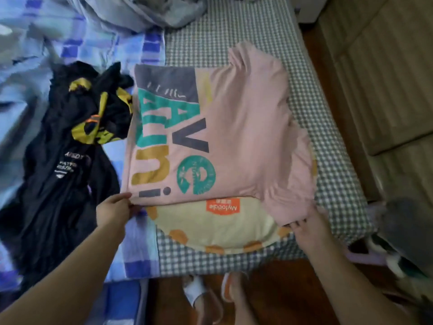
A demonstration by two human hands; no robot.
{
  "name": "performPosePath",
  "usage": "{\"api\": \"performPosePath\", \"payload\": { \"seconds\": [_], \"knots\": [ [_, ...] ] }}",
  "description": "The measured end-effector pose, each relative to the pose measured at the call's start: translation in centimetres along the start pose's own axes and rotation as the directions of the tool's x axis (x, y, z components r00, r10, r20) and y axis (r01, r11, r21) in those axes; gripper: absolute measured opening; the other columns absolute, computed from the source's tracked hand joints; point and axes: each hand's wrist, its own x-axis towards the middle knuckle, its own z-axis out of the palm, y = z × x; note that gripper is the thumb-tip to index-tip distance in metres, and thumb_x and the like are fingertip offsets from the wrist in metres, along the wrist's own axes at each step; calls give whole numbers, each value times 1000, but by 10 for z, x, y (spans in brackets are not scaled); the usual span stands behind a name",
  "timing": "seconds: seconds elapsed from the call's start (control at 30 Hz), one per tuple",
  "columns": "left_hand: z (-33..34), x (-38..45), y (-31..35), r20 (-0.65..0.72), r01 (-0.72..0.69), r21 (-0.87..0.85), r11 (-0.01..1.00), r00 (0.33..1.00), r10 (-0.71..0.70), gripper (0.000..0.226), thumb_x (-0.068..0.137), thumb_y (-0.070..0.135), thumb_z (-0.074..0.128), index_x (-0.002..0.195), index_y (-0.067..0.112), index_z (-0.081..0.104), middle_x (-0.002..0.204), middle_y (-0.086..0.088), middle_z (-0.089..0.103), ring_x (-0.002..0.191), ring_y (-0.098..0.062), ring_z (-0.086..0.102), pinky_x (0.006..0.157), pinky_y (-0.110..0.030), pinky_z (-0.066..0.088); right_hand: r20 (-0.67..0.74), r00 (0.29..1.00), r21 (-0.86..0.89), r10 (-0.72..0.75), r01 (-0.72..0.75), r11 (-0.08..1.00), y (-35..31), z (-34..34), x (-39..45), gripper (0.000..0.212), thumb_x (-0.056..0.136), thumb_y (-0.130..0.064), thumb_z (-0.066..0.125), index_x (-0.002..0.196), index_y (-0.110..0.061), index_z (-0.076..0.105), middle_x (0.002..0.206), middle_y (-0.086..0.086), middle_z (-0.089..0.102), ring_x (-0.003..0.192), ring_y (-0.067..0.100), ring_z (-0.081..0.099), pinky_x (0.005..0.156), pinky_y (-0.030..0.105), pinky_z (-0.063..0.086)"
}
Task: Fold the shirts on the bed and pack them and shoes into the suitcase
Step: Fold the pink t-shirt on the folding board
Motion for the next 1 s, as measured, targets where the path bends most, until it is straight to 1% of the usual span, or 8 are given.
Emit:
{"api": "performPosePath", "payload": {
  "seconds": [0.13, 0.3, 0.4, 0.53, 0.63, 0.7, 0.8, 1.0],
  "knots": [
    [-3, 7, -12, -22, -40, 25, 999, 999, 40, 21, 91, -7, 58, 89, 11, 70, 89, -22, 69, 68, -30, 67, 57, -26, 58, -2, 992, -46, 127, -126, 991, 14, 0, 6, 16, 102, -22, 59, 117, -22, 61, 112, 1, 65, 98, 18, 63, 90, 38, 52],
    [-27, -12, 1, -149, -80, 109, 991, 984, 96, 21, 85, 4, 63, 98, 14, 76, 85, -18, 72, 68, -31, 67, 71, -40, 60, -152, 988, 9, -26, 28, 1000, 14, -19, -38, 43, 97, -14, 66, 137, -7, 53, 125, 14, 66, 93, 24, 71, 66, 34, 60],
    [-39, -17, -2, -137, -29, 244, 969, 988, 65, 27, 83, 9, 63, 107, 13, 74, 91, -19, 73, 76, -34, 70, 83, -49, 60, -131, 976, -230, 174, -201, 952, 38, -39, -83, 20, 96, -1, 62, 116, -4, 62, 101, 14, 70, 87, 28, 70, 74, 39, 59],
    [-20, -60, -7, -190, 11, 526, 850, 976, 105, 32, 87, 17, 56, 118, 8, 59, 124, -33, 52, 97, -48, 56, 100, -53, 47, -344, 874, -244, 344, -437, 866, 55, -78, -66, 29, 101, 6, 38, 122, 4, 58, 85, 15, 60, 76, 25, 60, 78, 38, 51],
    [27, -110, -22, 23, -85, 516, 853, 996, 85, 29, 93, 7, 56, 121, 6, 61, 113, -28, 64, 86, -41, 61, 86, -48, 51, -455, 868, -339, 200, -376, 862, 15, -90, -33, 17, 103, -3, 42, 112, -4, 56, 85, 12, 52, 67, 23, 48, 69, 39, 48],
    [65, -139, -38, 230, -129, 500, 856, 973, 12, 20, 94, 8, 58, 112, 9, 66, 100, -19, 71, 80, -35, 66, 76, -45, 55, -381, 924, -520, 40, -250, 817, -21, -75, -3, 12, 103, -8, 44, 105, -13, 54, 89, 13, 52, 65, 26, 46, 57, 35, 40],
    [124, -170, -63, 380, -169, 479, 861, 924, -30, 12, 97, 17, 62, 106, 10, 66, 96, -7, 72, 85, -30, 68, 77, -41, 55, -83, 957, -822, -278, 92, 562, -80, -20, 43, 11, 98, -14, 51, 94, -21, 59, 101, 8, 65, 86, 31, 63, 72, 34, 51],
    [215, -177, -84, 144, -106, 458, 883, 989, 44, 57, 89, 55, 64, 63, 4, 63, 54, -9, 59, 56, -20, 57, 54, -34, 39, 353, 898, -840, -262, 428, 333, -129, 100, 146, 38, 96, -24, 59, 133, -17, 55, 120, 2, 59, 107, 22, 58, 92, 33, 47]
  ]
}}
